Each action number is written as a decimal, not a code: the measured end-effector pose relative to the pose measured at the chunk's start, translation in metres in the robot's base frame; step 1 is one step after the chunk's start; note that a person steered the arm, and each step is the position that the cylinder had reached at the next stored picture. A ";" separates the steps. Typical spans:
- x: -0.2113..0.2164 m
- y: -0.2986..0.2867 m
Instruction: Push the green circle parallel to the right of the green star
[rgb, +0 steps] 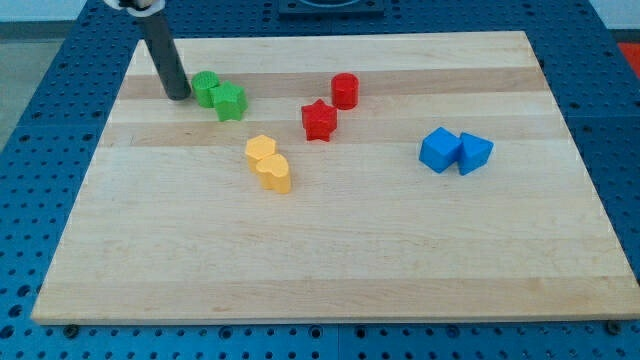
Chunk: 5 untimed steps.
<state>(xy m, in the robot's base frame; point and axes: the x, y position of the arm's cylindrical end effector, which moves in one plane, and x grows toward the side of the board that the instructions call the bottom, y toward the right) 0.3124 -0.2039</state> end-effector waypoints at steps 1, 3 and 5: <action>-0.005 0.023; -0.026 0.025; -0.026 0.044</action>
<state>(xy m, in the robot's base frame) 0.2863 -0.1602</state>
